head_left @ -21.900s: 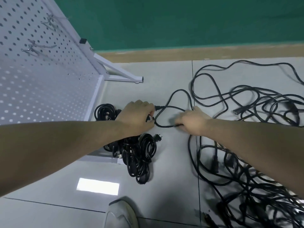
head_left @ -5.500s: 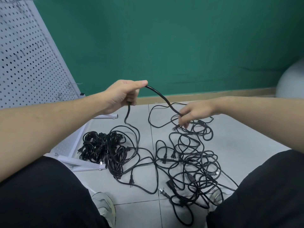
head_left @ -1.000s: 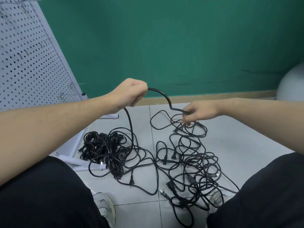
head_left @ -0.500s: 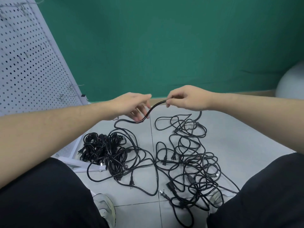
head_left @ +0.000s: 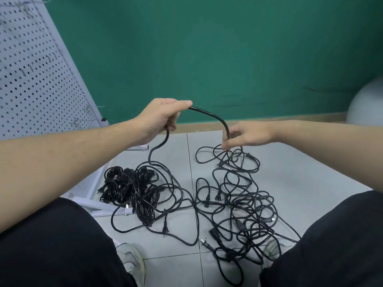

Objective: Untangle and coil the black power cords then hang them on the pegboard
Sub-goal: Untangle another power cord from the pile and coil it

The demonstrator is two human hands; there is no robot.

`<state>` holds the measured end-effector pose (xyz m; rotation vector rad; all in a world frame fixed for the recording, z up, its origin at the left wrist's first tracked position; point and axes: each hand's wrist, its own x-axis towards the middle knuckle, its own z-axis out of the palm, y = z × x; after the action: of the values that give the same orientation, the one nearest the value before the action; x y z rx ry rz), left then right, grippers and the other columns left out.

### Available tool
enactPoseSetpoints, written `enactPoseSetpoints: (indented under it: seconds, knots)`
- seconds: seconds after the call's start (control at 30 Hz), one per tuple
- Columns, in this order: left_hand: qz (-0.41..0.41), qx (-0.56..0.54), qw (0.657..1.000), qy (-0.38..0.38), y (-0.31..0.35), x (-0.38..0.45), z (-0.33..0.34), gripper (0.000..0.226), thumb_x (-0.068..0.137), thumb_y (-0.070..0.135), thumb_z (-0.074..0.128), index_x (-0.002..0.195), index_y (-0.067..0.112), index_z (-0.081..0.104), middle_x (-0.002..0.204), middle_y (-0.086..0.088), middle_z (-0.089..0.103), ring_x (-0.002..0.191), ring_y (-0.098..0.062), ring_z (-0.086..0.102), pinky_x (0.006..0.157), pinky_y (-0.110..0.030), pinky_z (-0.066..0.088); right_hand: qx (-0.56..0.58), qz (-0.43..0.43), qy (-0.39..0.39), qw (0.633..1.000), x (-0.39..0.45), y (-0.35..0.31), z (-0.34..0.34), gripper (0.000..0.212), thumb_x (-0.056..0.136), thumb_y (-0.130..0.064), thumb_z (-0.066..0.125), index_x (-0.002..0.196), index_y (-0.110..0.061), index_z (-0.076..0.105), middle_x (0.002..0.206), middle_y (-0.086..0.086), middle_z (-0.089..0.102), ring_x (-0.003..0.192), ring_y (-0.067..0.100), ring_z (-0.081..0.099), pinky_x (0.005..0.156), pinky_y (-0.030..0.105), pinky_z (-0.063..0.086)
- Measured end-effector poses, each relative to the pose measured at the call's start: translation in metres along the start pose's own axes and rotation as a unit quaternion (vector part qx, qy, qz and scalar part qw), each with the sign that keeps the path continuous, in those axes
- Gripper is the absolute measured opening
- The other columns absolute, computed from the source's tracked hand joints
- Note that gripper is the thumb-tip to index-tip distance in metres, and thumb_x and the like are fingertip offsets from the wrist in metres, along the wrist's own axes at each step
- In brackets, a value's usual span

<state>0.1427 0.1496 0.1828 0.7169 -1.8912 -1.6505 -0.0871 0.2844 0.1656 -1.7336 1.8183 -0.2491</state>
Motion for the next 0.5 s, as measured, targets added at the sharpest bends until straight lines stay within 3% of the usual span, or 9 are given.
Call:
enactPoseSetpoints:
  seconds: [0.1,0.2,0.3,0.4,0.5]
  knots:
    - [0.001,-0.001,0.999,0.033,-0.002,0.002,-0.009,0.049,0.064,0.052,0.078,0.057,0.024,0.039,0.051,0.006,0.032,0.049,-0.016,0.025,0.051,-0.025,0.033,0.012,0.004,0.006,1.0,-0.006,0.007,-0.005,0.029,0.095,-0.049,0.061,0.093,-0.022,0.072,0.098,-0.002,0.073,0.098,0.016,0.065,0.095,0.032,0.045]
    - [-0.016,0.052,0.996,0.074,-0.007,0.006,-0.018,0.051,0.077,0.05,0.081,0.061,0.024,0.04,0.056,0.003,0.036,0.051,-0.017,0.03,0.057,-0.028,0.036,0.102,0.005,0.039,0.994,-0.008,0.014,-0.012,0.033,0.093,-0.043,0.065,0.088,-0.012,0.072,0.073,0.001,0.06,0.073,0.02,0.052,0.078,0.031,0.042]
    - [-0.044,0.112,0.988,0.097,-0.014,0.009,-0.031,0.047,0.089,0.044,0.076,0.062,0.022,0.044,0.058,0.0,0.051,0.054,-0.017,0.04,0.065,-0.03,0.043,0.093,0.007,0.107,0.99,-0.011,0.011,-0.017,0.032,0.098,-0.044,0.062,0.082,-0.019,0.073,0.067,-0.003,0.045,0.068,0.019,0.039,0.069,0.034,0.034]
    - [-0.094,0.179,0.979,0.026,-0.023,0.003,-0.042,0.028,0.096,0.04,0.069,0.084,0.017,0.06,0.074,-0.005,0.072,0.063,-0.019,0.06,0.082,-0.04,0.054,0.057,0.007,0.163,0.985,-0.012,-0.007,-0.018,0.034,0.097,-0.05,0.059,0.079,-0.025,0.074,0.063,-0.002,0.042,0.057,0.013,0.035,0.058,0.027,0.032]
    - [-0.088,0.251,0.963,-0.04,-0.027,-0.005,-0.034,0.03,0.102,0.042,0.057,0.104,0.014,0.066,0.09,-0.004,0.079,0.084,-0.021,0.074,0.105,-0.046,0.051,0.01,-0.006,0.133,0.991,-0.009,-0.032,-0.014,0.032,0.095,-0.053,0.059,0.082,-0.03,0.075,0.06,-0.001,0.042,0.052,0.011,0.033,0.053,0.025,0.031]
